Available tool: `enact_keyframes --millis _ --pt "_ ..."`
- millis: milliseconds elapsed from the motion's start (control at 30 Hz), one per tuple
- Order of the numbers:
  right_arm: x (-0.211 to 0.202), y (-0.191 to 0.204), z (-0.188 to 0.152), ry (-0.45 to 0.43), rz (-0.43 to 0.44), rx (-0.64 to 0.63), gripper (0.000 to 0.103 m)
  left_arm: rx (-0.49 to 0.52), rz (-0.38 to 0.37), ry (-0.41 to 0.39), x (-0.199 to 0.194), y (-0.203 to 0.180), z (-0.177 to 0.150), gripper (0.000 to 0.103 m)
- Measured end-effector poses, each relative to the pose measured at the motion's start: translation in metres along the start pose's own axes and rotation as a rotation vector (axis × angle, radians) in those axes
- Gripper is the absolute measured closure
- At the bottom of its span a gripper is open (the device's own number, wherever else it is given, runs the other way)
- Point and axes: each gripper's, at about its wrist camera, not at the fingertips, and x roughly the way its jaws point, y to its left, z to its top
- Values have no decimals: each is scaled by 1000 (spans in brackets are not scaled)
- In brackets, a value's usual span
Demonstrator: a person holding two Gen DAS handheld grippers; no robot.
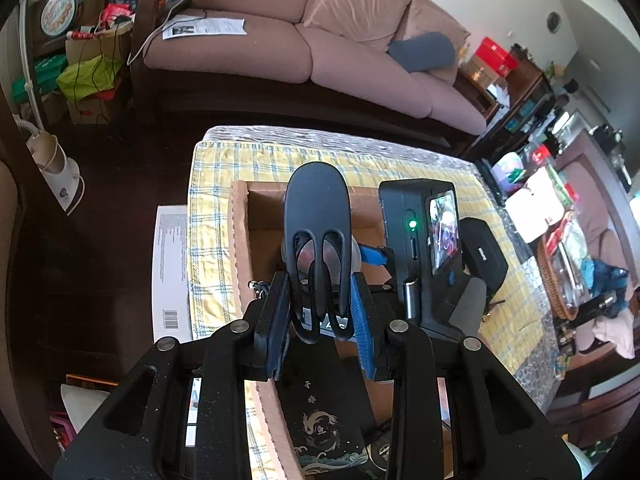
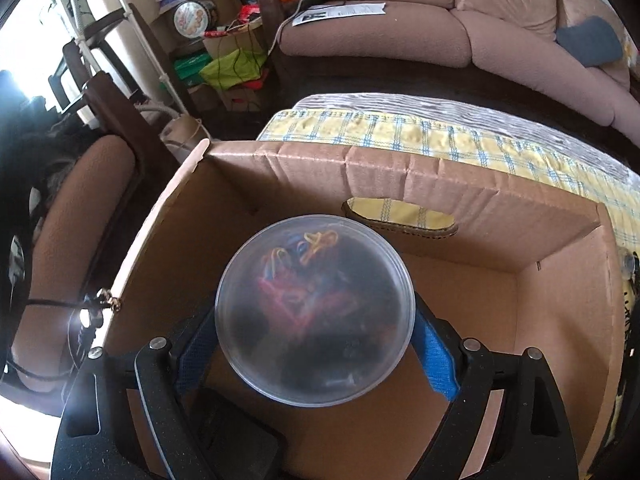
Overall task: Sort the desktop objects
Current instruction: 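Carry the glove and clear container with both tools over the box, then release the clear container with the right tool while the left tool releases the glove into the box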
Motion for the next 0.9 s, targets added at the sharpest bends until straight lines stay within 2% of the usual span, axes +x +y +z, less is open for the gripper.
enact_keyframes --millis 100,200,333,433,567,700,900 --pt "-17 -4 -1 -7 -11 24 9 -1 -8 1 0 -4 0 75" --pt "-54 -11 0 -52 -8 6 6 -10 -31 -7 0 -14 1 74" --pt "-116 -29 -9 -118 -88 -63 5 -6 -57 -2 10 -38 1 74" --pt "-158 -56 -20 -153 -115 -40 5 14 -69 24 29 -61 -1 74" --pt "-193 -87 -39 -180 -144 -12 5 39 -68 62 69 -87 -5 74" --pt "-215 -113 -63 -188 -176 6 5 53 -26 111 110 -102 -13 74" --pt "-230 -151 -92 -190 -185 61 5 53 38 160 147 -106 -22 74"
